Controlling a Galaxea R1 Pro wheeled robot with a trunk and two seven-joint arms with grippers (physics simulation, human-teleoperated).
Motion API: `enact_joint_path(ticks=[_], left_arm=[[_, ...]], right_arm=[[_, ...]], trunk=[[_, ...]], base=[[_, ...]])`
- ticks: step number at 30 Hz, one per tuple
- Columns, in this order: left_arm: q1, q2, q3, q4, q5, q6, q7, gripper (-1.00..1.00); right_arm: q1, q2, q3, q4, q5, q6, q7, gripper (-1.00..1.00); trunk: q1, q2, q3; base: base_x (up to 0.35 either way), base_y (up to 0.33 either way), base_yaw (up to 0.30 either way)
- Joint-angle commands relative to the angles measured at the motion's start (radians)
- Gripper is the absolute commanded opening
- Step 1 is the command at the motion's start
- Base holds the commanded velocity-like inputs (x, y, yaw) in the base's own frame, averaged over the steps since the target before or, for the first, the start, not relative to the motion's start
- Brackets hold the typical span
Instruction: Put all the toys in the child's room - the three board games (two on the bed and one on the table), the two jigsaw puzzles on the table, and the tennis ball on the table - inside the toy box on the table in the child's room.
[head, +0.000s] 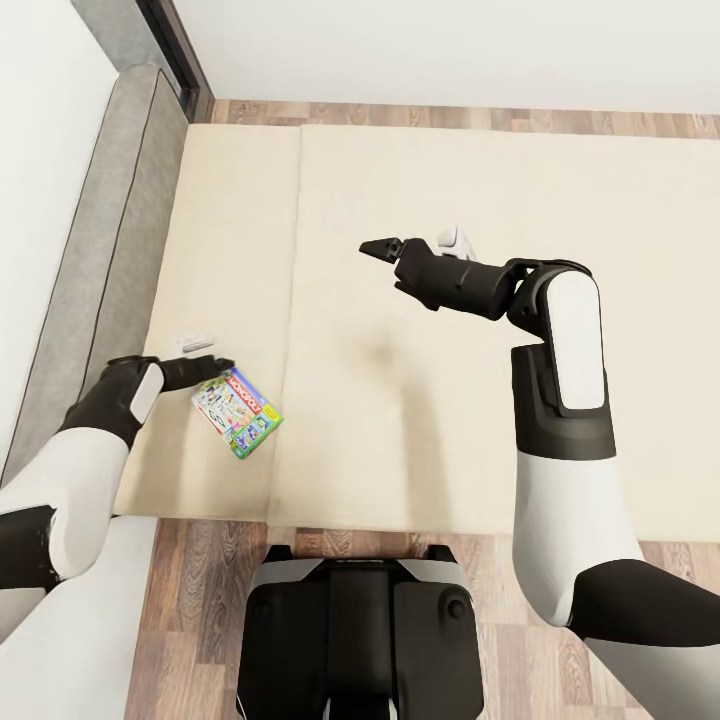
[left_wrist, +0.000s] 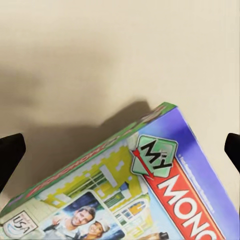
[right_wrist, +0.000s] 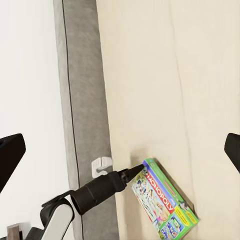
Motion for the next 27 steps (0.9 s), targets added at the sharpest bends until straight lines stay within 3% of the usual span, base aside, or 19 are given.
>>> enact_joint_path(ticks=[1, 19, 27], left_arm=[[0.0, 0.002, 0.003, 0.0, 0.01, 0.008, 0.007, 1.0], [0.0, 0.036, 0.001, 0.071, 0.007, -0.023, 0.033, 1.0], [0.0, 0.038, 0.002, 0.12, 0.007, -0.053, 0.033, 1.0]], right_arm=[[-0.001, 0.0, 0.0, -0.001, -0.009, 0.002, -0.01, 1.0], [-0.001, 0.002, 0.0, -0.001, -0.009, 0.002, -0.01, 1.0], [-0.002, 0.002, 0.0, 0.0, -0.009, 0.002, -0.01, 1.0]], trunk=[[0.001, -0.002, -0.001], [0.001, -0.002, -0.001], [0.001, -0.002, -0.001]], base=[[0.0, 0.0, 0.0], [0.0, 0.0, 0.0], [0.0, 0.0, 0.0]])
